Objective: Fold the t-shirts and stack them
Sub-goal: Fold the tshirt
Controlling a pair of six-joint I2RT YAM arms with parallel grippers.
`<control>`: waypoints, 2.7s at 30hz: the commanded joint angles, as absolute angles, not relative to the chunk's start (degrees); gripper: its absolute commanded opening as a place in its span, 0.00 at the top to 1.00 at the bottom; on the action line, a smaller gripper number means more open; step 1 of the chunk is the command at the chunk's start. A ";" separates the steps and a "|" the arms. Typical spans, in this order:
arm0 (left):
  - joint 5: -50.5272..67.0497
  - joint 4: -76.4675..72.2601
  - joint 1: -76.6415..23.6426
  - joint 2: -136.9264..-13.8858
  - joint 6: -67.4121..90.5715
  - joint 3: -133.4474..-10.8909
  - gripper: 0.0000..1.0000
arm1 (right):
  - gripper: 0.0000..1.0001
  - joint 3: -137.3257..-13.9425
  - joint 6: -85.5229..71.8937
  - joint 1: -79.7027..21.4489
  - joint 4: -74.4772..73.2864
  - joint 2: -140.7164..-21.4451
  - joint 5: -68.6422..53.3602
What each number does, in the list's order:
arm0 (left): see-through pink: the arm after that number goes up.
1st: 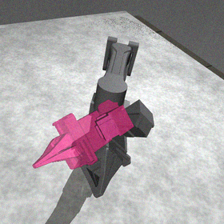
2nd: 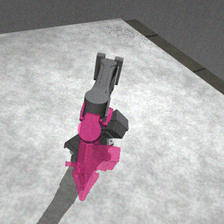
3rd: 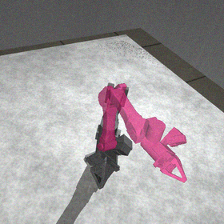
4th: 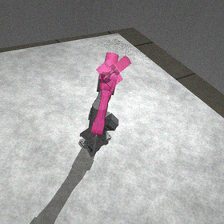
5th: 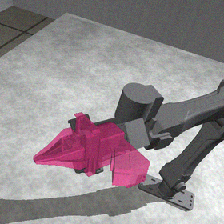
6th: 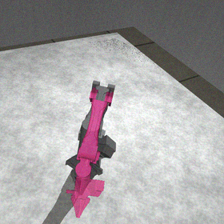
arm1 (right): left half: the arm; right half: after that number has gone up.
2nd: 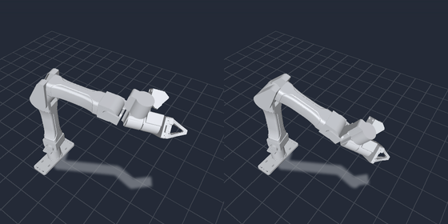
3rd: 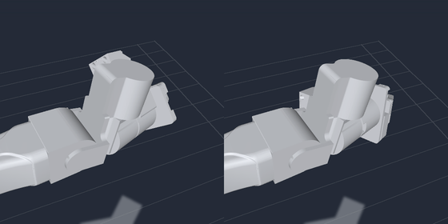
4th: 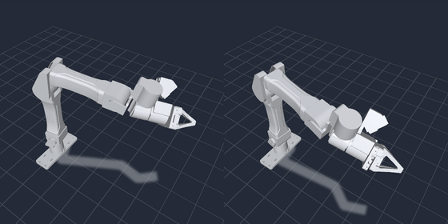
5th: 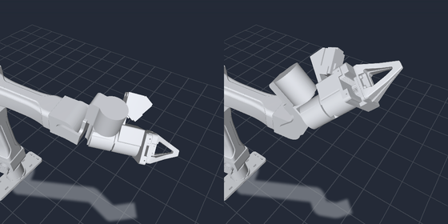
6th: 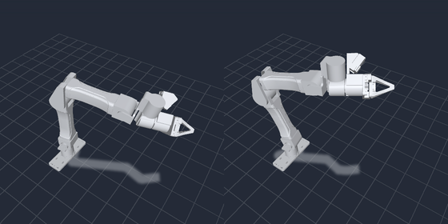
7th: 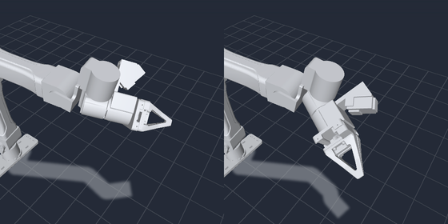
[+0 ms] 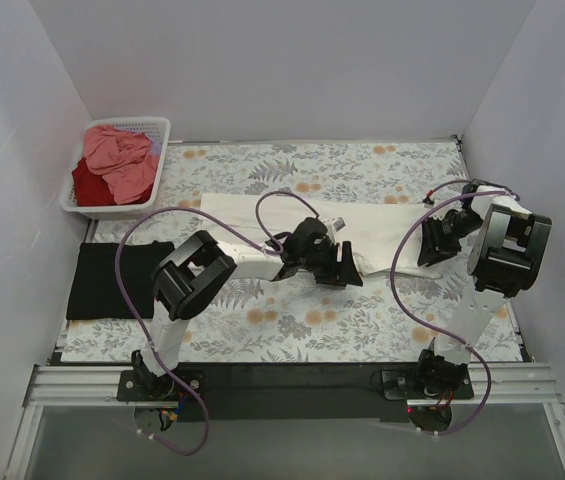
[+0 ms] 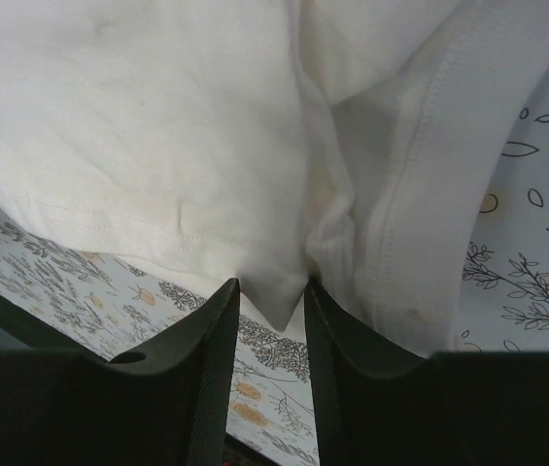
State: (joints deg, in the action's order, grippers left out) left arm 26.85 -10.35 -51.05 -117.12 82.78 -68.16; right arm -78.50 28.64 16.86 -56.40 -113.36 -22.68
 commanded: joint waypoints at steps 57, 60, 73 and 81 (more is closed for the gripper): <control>17.75 -15.99 -51.86 -123.05 100.90 -75.68 1.00 | 0.99 -83.58 29.18 17.14 -60.73 -112.06 -27.77; 18.02 -17.31 -51.86 -122.87 101.16 -74.88 1.00 | 0.99 -83.41 29.27 17.14 -60.73 -111.89 -27.86; 21.53 -16.61 -48.43 -119.19 97.83 -77.34 1.00 | 0.99 -90.34 29.53 17.14 -62.58 -112.67 -34.18; 21.89 -17.49 -45.88 -121.02 96.50 -79.36 1.00 | 0.99 -97.73 27.95 17.05 -63.28 -116.98 -37.00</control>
State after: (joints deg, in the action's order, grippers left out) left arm 21.41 -17.15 -46.74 -123.70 98.24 -77.25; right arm -93.91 28.60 16.86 -61.95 -115.28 -34.24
